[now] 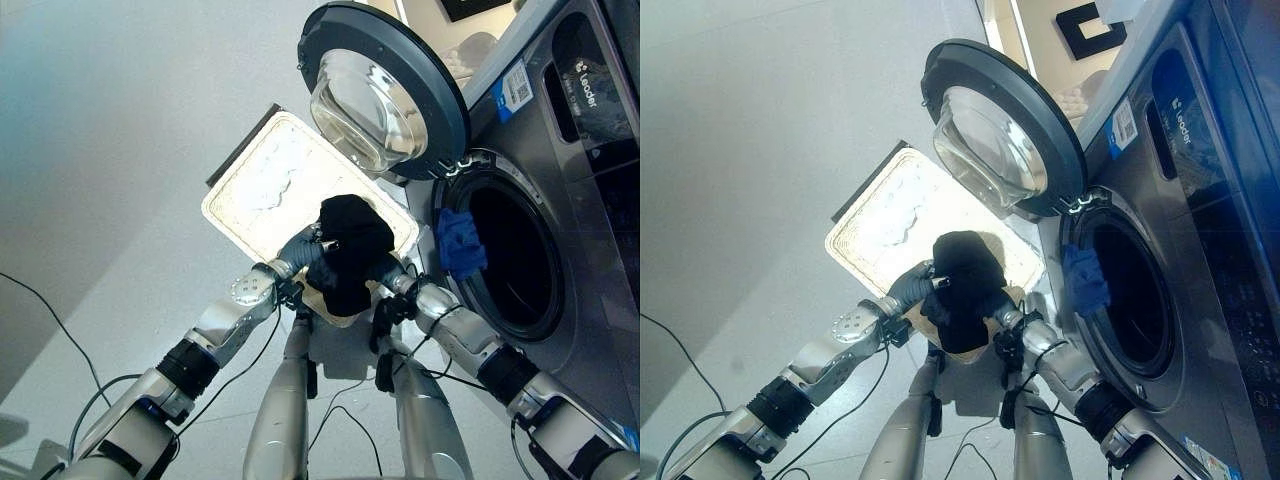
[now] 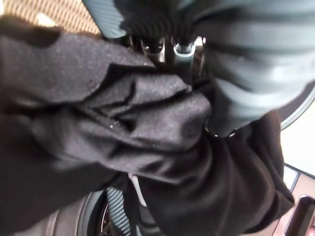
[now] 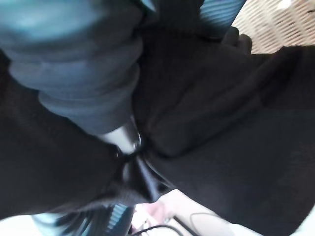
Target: Put the clothes into the washing machine.
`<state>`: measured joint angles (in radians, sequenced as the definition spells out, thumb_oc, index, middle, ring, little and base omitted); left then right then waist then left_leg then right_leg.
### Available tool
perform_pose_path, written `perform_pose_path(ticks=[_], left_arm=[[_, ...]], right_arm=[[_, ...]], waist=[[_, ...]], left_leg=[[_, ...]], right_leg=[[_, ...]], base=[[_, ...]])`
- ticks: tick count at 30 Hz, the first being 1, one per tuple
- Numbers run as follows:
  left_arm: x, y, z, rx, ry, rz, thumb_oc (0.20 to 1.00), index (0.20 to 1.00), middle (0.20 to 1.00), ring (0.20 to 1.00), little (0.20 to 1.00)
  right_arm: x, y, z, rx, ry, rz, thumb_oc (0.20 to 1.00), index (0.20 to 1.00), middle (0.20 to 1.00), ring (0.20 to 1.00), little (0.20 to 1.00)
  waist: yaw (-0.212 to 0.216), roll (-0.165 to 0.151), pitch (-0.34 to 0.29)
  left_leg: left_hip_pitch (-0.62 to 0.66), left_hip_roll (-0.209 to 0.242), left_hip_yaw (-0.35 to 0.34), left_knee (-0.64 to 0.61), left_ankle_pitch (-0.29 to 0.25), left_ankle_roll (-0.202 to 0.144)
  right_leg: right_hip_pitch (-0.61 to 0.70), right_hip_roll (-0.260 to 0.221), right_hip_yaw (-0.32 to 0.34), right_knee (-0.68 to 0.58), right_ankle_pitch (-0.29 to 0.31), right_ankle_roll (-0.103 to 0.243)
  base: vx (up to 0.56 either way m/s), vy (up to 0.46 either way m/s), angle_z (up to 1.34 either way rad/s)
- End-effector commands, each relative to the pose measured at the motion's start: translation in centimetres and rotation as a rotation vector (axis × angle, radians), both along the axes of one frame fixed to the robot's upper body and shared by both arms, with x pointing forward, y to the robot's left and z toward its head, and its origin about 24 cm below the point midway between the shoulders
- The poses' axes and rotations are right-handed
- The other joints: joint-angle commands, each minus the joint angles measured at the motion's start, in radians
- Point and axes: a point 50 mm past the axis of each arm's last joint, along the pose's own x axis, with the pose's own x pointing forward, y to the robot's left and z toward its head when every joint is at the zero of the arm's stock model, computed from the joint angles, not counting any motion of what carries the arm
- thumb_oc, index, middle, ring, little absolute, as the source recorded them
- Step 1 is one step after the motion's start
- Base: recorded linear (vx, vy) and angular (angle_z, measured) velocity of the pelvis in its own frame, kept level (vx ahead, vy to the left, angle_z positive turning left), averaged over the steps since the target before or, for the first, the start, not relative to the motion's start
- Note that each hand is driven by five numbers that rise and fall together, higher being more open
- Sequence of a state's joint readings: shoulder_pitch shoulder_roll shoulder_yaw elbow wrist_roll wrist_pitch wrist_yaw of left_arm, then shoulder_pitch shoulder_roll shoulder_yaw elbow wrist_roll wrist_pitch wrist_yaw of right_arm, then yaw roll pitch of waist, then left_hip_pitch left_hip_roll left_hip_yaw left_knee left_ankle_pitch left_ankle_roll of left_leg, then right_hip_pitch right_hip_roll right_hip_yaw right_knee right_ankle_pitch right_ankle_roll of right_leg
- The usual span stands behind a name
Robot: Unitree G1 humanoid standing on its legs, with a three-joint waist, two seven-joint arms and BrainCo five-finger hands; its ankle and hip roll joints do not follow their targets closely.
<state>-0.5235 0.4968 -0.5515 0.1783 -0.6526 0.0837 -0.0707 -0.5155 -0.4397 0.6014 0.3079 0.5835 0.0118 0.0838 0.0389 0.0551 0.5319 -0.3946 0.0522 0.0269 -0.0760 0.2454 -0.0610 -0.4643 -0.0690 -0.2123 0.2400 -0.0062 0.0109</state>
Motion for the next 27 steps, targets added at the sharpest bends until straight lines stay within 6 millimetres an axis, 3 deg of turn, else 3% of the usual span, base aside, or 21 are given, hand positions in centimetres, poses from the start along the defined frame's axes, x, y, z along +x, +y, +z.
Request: perform_pose_path(ticks=[1,6,11,12,17,19,21,24,27], left_arm=[[-0.2,-2.4,0.8,-0.084,-0.028,-0.041,1.000,1.000,1.000,1.000,1.000],[0.4,-0.4,0.5,0.056,-0.144,0.125,1.000,1.000,1.000,1.000,1.000],[1.4,2.5,0.5,0.267,-0.314,0.466,1.000,1.000,1.000,1.000,1.000],[1.7,4.1,0.7,0.365,-0.395,0.605,1.000,1.000,1.000,1.000,1.000],[1.5,6.2,0.0,0.410,-0.391,0.759,1.000,1.000,1.000,1.000,1.000],[1.2,8.2,-1.0,0.456,-0.365,0.933,1.000,1.000,1.000,1.000,1.000],[1.1,9.1,-1.5,0.493,-0.360,0.989,1.000,1.000,1.000,1.000,1.000],[0.9,9.7,-2.3,0.496,-0.332,1.025,1.000,1.000,1.000,1.000,1.000],[0.8,10.1,-2.9,0.479,-0.312,1.043,1.000,1.000,1.000,1.000,1.000]], right_arm=[[0.0,2.9,3.0,0.148,-0.102,0.091,0.200,0.200,0.200,0.200,0.200],[0.3,1.6,1.5,0.244,0.017,0.019,0.200,0.200,0.200,0.200,0.200],[0.6,0.6,-0.2,0.337,0.143,-0.039,0.200,0.200,0.200,0.200,0.200],[0.8,0.1,-1.0,0.352,0.184,-0.068,0.200,0.200,0.200,0.200,0.200],[1.0,-1.2,-2.0,0.306,0.188,-0.143,0.200,0.200,0.200,0.200,0.200],[1.3,-2.5,-2.7,0.322,0.212,-0.214,0.200,0.200,0.200,0.200,0.200],[1.8,-3.0,-2.7,0.352,0.225,-0.259,0.200,0.200,0.200,0.200,0.200],[2.4,-4.3,-2.8,0.476,0.272,-0.338,0.200,0.200,0.200,0.200,0.200],[3.1,-6.6,-3.1,0.815,0.375,-0.471,0.200,0.200,0.200,0.200,0.200]], waist=[[-0.032,-0.013,-0.012],[-0.031,-0.015,-0.012],[-0.029,-0.015,-0.012],[-0.026,-0.016,-0.012],[-0.021,-0.012,-0.012],[-0.013,-0.007,-0.012],[-0.010,-0.005,-0.012],[-0.008,0.000,-0.012],[-0.005,0.010,-0.012]], left_leg=[[0.011,-0.098,0.061,0.047,-0.110,0.020],[0.006,-0.101,0.057,0.044,-0.109,0.018],[-0.003,-0.103,0.054,0.040,-0.104,0.015],[-0.012,-0.102,0.056,0.039,-0.101,0.011],[-0.018,-0.100,0.063,0.033,-0.097,0.005],[-0.020,-0.100,0.062,0.032,-0.099,0.001],[-0.035,-0.099,0.062,0.042,-0.098,-0.001],[-0.044,-0.098,0.065,0.051,-0.102,-0.004],[-0.058,-0.098,0.069,0.064,-0.106,-0.006]], right_leg=[[0.031,-0.005,0.008,-0.124,0.094,0.086],[0.026,-0.001,0.008,-0.140,0.102,0.085],[0.019,0.001,0.009,-0.158,0.113,0.086],[0.012,-0.001,0.006,-0.170,0.123,0.086],[0.007,-0.006,-0.003,-0.188,0.134,0.087],[0.002,-0.008,-0.010,-0.184,0.130,0.087],[-0.013,-0.009,-0.013,-0.176,0.131,0.086],[-0.023,-0.008,-0.013,-0.169,0.127,0.085],[-0.039,-0.008,-0.011,-0.159,0.124,0.085]], base=[[0.01,-0.017,-0.04],[0.02,-0.026,-0.05],[0.01,-0.013,-0.03],[0.00,0.000,0.00],[0.03,-0.032,-0.02],[0.07,-0.075,0.00],[0.04,-0.056,-0.01],[0.06,-0.049,-0.04],[0.07,-0.048,-0.01]])
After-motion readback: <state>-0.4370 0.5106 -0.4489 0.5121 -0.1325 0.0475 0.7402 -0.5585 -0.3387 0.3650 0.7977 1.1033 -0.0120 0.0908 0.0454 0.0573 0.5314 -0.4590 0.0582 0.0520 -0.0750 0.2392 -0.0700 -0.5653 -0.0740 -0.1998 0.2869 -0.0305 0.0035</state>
